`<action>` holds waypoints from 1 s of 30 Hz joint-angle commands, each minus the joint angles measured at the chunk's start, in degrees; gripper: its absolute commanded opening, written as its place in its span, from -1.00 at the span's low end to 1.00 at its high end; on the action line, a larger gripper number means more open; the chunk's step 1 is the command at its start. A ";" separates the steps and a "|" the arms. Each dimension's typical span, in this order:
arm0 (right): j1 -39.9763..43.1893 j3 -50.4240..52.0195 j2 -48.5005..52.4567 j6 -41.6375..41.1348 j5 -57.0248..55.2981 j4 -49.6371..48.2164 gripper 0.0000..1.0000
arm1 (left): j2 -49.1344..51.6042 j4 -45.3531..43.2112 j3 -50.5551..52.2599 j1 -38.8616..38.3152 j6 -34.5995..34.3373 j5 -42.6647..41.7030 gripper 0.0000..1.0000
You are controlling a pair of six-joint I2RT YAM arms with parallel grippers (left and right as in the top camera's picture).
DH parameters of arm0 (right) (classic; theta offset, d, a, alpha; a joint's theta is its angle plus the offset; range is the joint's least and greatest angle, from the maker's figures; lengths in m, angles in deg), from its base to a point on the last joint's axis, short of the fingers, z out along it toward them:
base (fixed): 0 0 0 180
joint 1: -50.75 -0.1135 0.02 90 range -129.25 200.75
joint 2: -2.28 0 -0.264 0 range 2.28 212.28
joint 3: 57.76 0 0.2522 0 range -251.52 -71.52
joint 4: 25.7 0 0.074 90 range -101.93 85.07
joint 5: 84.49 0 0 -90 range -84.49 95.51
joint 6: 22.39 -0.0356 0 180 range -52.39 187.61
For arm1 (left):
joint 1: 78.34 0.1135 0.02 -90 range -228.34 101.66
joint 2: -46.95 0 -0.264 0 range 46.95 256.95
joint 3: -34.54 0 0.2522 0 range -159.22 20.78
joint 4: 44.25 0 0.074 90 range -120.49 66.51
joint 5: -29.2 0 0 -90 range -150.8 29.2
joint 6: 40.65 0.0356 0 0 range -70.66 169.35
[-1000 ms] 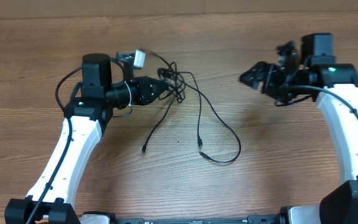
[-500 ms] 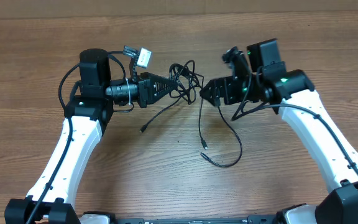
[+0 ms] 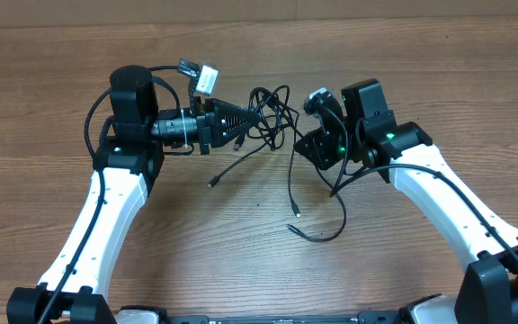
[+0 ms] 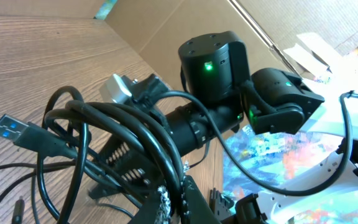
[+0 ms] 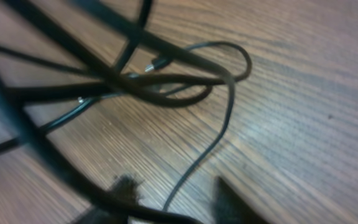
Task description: Untangle cables
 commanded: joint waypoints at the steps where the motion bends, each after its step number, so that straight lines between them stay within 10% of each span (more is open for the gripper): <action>1: 0.13 0.35 0.09 0.98 -1.46 -1.14 -0.92 | -0.96 -0.42 -0.96 0.04 -0.81 -2.10 -0.92; 13: 15.06 -0.96 -0.70 -16.68 -15.26 0.22 -0.92 | -0.96 7.85 -0.96 8.00 -0.81 11.98 -0.91; 30: 25.94 -0.92 -0.70 -17.27 -11.85 2.43 -0.92 | -0.94 22.82 -0.96 15.06 -0.83 34.62 -0.91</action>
